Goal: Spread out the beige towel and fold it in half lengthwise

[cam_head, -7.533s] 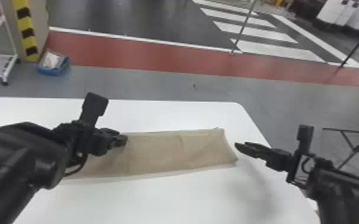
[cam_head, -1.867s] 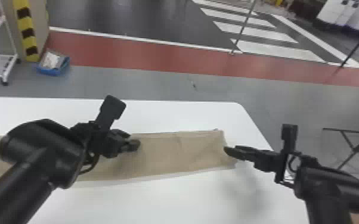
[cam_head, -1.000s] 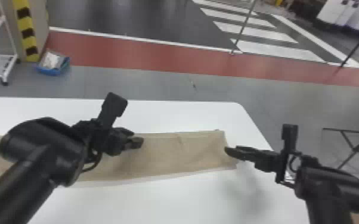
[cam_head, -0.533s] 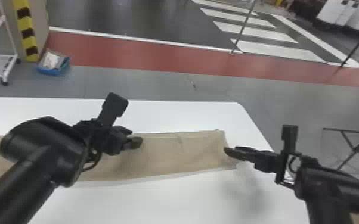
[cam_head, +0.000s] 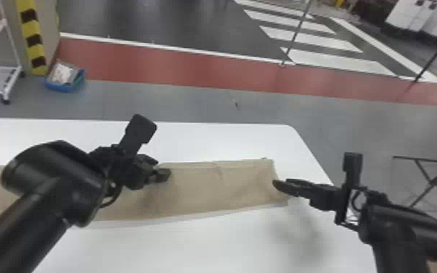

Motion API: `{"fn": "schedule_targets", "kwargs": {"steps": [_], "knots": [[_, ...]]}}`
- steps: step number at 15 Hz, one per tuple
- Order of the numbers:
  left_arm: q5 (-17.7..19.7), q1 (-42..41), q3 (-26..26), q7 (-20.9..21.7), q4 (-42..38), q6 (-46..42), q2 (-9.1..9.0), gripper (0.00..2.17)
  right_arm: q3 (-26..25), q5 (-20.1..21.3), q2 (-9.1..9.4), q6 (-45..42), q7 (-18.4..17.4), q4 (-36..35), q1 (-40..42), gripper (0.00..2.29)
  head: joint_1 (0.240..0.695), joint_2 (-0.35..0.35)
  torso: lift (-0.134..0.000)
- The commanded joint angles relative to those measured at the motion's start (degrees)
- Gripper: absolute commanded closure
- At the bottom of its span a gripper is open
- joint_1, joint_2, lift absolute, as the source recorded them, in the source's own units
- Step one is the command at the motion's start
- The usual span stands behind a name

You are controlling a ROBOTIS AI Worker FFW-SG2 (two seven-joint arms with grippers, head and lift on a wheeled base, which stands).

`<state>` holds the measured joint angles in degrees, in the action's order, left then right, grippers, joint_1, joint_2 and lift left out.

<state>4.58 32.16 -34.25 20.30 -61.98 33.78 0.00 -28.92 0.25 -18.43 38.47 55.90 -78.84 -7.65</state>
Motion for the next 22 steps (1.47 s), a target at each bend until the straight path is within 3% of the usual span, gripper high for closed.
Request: {"fn": "schedule_targets", "kwargs": {"steps": [1, 4, 9, 15, 18, 22], "knots": [[-0.3, 0.2, -0.1, 0.1, 0.4, 0.1, -0.15, 0.7, 0.0, -0.1, -0.02, 0.0, 0.0, 0.0, -0.1, 0.34, 0.695, -0.35, -0.124], [-0.4, 0.4, -0.1, 0.1, 0.7, 0.3, -0.15, 0.9, 0.0, -0.1, -0.02, -0.2, 0.0, 0.0, -0.3, 0.34, 0.695, -0.35, -0.124], [-0.1, 0.4, -0.1, 0.3, 0.5, 1.0, -0.15, 0.99, 0.0, 0.0, 0.06, -0.4, 0.0, 0.1, -0.4, 0.34, 0.695, -0.35, -0.124], [1.5, -3.1, 2.8, 2.0, -8.0, 7.5, 0.79, 0.99, -0.3, 0.3, -0.02, -0.4, 0.0, 0.2, -0.3, 0.35, 0.695, -0.35, -0.124], [4.1, -3.9, 4.0, 2.5, -11.7, 9.9, 1.76, 1.0, -0.3, 0.8, -0.11, -0.4, 0.0, 1.0, -0.5, 0.41, 0.695, -0.35, -0.124], [4.7, -4.0, 4.5, 2.5, -13.5, 10.8, 1.76, 1.0, -0.4, 0.7, -0.02, -0.4, 0.1, 1.1, -0.1, 0.41, 0.695, -0.35, -0.124]]}}
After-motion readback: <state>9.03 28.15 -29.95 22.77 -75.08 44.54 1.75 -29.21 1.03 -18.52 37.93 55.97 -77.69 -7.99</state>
